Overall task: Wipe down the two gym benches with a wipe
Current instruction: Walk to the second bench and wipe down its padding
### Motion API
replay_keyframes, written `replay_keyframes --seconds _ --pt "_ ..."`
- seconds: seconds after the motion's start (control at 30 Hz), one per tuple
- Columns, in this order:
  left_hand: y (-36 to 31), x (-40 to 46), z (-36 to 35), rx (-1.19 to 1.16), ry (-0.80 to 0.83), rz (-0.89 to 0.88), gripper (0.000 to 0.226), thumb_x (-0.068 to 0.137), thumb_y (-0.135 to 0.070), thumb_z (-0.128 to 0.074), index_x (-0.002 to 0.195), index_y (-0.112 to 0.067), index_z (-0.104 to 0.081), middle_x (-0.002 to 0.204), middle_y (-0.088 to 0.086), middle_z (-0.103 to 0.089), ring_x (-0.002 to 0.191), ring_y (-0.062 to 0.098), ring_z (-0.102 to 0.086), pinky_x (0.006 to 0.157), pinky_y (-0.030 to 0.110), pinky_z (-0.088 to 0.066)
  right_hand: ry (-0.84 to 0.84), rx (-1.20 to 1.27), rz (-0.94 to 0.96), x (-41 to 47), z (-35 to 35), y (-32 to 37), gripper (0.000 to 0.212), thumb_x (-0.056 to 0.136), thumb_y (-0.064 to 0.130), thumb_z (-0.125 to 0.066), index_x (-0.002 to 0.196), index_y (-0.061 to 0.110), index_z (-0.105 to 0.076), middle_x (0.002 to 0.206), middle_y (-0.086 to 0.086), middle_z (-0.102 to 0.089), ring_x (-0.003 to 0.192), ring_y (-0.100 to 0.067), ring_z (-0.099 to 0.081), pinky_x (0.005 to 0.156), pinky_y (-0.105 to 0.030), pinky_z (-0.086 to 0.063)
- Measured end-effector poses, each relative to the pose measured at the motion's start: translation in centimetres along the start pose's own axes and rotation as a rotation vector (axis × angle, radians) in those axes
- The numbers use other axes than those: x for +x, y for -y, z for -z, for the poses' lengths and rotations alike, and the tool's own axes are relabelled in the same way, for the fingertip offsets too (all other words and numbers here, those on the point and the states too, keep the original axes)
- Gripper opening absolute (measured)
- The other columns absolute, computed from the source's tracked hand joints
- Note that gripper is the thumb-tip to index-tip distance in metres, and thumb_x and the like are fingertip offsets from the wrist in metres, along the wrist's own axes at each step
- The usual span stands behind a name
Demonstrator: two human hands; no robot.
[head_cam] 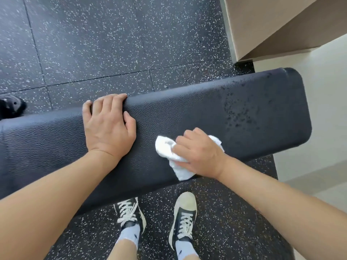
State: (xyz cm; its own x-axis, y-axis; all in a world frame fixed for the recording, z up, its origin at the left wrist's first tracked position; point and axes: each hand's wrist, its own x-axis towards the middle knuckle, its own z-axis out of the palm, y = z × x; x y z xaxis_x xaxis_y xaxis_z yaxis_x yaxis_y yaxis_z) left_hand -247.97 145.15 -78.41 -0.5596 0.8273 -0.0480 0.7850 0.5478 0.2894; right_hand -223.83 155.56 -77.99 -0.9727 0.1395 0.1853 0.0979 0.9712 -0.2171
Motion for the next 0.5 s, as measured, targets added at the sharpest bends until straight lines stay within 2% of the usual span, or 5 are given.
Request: replay_keyframes --seconds 0.07,0.2,0.27,0.4,0.5 --pt "0.0 -0.1 0.1 -0.007 0.016 -0.001 0.048 0.097 -0.033 -0.04 0.14 -0.018 -0.053 0.136 0.007 -0.061 0.129 0.034 -0.051 0.122 0.055 -0.025 -0.061 -0.031 -0.164 2.9 0.2 -2.9 0.025 0.097 0.033 -0.064 0.1 0.016 -0.046 0.077 -0.009 -0.054 0.066 -0.028 -0.047 0.061 -0.04 -0.036" --pt "0.1 0.0 0.5 -0.015 0.045 -0.003 0.049 0.098 -0.034 -0.039 0.142 -0.017 -0.053 0.14 0.008 -0.06 0.133 0.033 -0.049 0.123 0.056 -0.023 -0.26 -0.047 -0.758 10.3 -0.1 -6.4 0.021 0.099 0.035 -0.061 0.097 0.014 -0.058 0.082 -0.005 -0.062 0.072 -0.029 -0.052 0.065 -0.04 -0.039" --pt "0.1 0.0 0.7 -0.015 0.072 -0.004 0.049 0.099 -0.034 -0.038 0.144 -0.018 -0.052 0.142 0.007 -0.059 0.135 0.032 -0.048 0.124 0.056 -0.022 -0.268 -0.09 -0.907 12.5 -0.7 -6.7 0.024 0.099 0.039 -0.059 0.095 0.015 -0.06 0.084 -0.003 -0.065 0.077 -0.031 -0.055 0.067 -0.041 -0.038" --pt "0.4 0.0 1.2 -0.038 0.139 -0.018 0.051 0.101 -0.037 -0.043 0.148 -0.021 -0.049 0.148 0.003 -0.056 0.14 0.028 -0.045 0.126 0.054 -0.018 -0.299 -0.063 -0.92 10.7 -0.9 -3.4 0.024 0.099 0.037 -0.061 0.092 0.014 -0.06 0.084 -0.005 -0.062 0.078 -0.032 -0.053 0.067 -0.042 -0.038" --pt "0.4 0.0 1.8 0.009 0.191 -0.053 0.058 0.101 -0.035 -0.047 0.155 -0.016 -0.043 0.156 0.005 -0.049 0.146 0.031 -0.04 0.126 0.06 -0.017 -0.2 0.014 -0.777 5.8 -0.7 2.9 0.027 0.099 0.037 -0.059 0.092 0.012 -0.063 0.082 -0.006 -0.057 0.073 -0.031 -0.049 0.066 -0.042 -0.038"
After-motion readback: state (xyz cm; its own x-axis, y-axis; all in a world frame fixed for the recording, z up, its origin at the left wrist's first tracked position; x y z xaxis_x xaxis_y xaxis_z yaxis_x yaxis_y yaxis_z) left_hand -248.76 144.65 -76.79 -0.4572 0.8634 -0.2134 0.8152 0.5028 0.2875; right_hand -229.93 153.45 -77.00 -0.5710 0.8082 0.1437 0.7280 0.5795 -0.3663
